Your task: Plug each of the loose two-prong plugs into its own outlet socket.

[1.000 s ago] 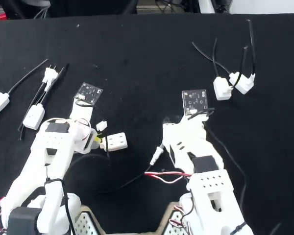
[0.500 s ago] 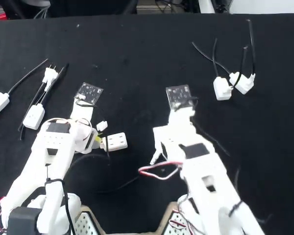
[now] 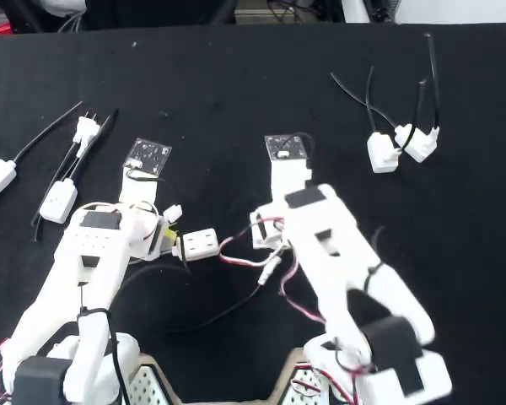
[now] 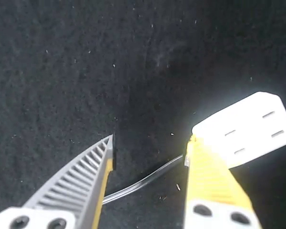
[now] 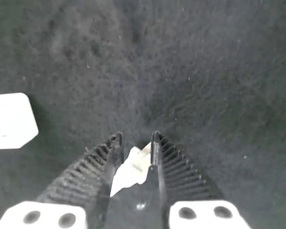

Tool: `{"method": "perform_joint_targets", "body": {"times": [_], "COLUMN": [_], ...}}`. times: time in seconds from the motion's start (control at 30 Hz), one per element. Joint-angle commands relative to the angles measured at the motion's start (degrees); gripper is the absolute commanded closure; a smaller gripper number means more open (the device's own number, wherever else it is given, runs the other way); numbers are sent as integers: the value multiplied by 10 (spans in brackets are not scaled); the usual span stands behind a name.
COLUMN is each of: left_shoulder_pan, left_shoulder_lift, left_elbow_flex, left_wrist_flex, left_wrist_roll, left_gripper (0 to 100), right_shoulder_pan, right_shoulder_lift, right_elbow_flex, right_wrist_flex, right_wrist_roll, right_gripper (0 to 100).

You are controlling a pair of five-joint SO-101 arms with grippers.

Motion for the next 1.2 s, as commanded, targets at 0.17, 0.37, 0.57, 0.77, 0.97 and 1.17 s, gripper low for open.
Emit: {"method": "perform_joint_targets", "body": {"times": [0.17, 0.37, 0.57, 0.77, 0.97, 1.17], "left_shoulder_pan": [8, 8, 8, 8, 8, 8], "left_shoulder_lift": [-5, -5, -5, -5, -5, -5], "left_elbow_flex": [-40, -40, -40, -36, -36, -36], "left_wrist_flex": [-7, -8, -8, -8, -8, -8], "left_wrist_roll": [6, 6, 6, 6, 6, 6], "left_gripper": [758, 758, 758, 758, 758, 758], "right_shoulder_pan": [19, 2, -27, -68, -83, -58], "right_shoulder_lift": [-21, -45, -21, 54, 119, 69], "right_elbow_flex": [-47, -44, -26, 3, 0, -2], "right_wrist_flex": [50, 116, 101, 3, 1, 17], "right_wrist_roll": [-6, -6, -6, -10, -8, -4], "right_gripper": [858, 665, 742, 766, 834, 987]}}
